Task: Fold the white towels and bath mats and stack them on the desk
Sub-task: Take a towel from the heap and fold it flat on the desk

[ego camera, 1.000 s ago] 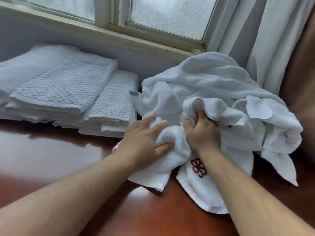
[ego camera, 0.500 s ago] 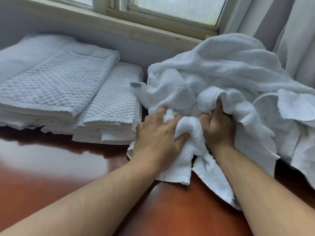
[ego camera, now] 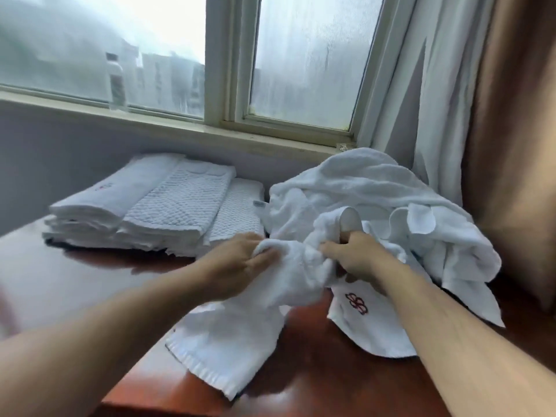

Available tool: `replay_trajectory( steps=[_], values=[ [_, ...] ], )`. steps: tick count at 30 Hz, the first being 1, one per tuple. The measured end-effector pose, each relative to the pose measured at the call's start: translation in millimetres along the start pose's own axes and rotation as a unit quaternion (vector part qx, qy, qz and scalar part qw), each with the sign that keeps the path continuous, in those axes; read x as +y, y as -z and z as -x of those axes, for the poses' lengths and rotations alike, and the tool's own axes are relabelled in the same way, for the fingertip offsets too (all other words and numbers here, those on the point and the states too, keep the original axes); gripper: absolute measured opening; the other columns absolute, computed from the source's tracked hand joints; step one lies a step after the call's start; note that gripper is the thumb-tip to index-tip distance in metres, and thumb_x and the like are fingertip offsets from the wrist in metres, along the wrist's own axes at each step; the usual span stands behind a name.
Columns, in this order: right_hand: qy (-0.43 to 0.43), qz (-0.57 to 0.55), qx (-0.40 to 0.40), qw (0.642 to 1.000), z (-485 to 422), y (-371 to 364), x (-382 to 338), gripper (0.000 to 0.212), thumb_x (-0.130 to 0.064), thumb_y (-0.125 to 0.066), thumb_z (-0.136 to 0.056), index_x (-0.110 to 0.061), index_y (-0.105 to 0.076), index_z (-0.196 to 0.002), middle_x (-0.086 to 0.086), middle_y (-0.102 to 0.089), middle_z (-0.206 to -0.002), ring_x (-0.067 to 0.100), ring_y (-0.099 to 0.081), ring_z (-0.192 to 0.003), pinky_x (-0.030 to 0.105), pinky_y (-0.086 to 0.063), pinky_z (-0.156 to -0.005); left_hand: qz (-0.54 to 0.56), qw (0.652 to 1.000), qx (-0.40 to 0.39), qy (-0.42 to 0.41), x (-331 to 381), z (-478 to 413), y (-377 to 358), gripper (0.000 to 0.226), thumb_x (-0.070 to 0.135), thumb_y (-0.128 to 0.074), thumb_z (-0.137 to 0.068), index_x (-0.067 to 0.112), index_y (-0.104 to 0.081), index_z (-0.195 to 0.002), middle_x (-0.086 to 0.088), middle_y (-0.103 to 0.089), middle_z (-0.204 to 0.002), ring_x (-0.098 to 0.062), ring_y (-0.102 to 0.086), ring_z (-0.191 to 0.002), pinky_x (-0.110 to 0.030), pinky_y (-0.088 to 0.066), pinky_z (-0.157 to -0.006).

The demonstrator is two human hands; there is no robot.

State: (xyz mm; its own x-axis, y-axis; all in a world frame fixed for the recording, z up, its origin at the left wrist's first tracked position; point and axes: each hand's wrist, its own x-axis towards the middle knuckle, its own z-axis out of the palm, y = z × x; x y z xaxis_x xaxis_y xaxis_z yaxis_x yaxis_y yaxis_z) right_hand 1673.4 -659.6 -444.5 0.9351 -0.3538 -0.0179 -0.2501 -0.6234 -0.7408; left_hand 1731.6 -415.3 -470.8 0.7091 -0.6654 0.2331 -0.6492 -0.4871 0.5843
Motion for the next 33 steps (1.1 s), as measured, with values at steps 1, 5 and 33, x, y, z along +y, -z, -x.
replay_trajectory(
  steps=[1,5,33],
  values=[
    [0.021,-0.04,-0.006,0.999,10.6,2.3,-12.2,0.021,-0.035,-0.068,-0.09,-0.014,-0.069,-0.088,0.001,-0.069,-0.066,0.017,-0.063,-0.057,0.028,-0.046,-0.048,0.102,0.994,0.004,0.034,6.9,9.7,15.8,0.064,0.073,-0.04,-0.093,0.017,-0.071,-0.099,0.003,-0.07,-0.094,-0.013,-0.064,-0.086,-0.036,-0.052,-0.08],
    [0.122,-0.207,0.082,0.967,50.4,16.5,-68.3,0.029,-0.021,-0.067,-0.095,-0.01,-0.059,-0.069,0.003,-0.054,-0.043,0.016,-0.045,-0.035,0.022,-0.034,-0.035,0.27,0.959,0.052,0.064,34.1,38.9,77.1,0.04,0.046,-0.048,-0.1,0.015,-0.071,-0.108,-0.004,-0.075,-0.097,-0.017,-0.069,-0.085,-0.027,-0.057,-0.073],
    [0.006,-0.117,0.183,0.976,10.8,8.1,-16.4,0.044,-0.054,-0.066,-0.09,-0.012,-0.068,-0.075,-0.001,-0.069,-0.056,0.012,-0.061,-0.042,0.023,-0.045,-0.04,-0.043,0.945,0.262,0.19,-24.5,3.5,59.0,0.04,0.03,-0.06,-0.092,0.015,-0.05,-0.128,-0.009,-0.06,-0.114,-0.033,-0.056,-0.107,-0.038,-0.042,-0.085]
  ],
)
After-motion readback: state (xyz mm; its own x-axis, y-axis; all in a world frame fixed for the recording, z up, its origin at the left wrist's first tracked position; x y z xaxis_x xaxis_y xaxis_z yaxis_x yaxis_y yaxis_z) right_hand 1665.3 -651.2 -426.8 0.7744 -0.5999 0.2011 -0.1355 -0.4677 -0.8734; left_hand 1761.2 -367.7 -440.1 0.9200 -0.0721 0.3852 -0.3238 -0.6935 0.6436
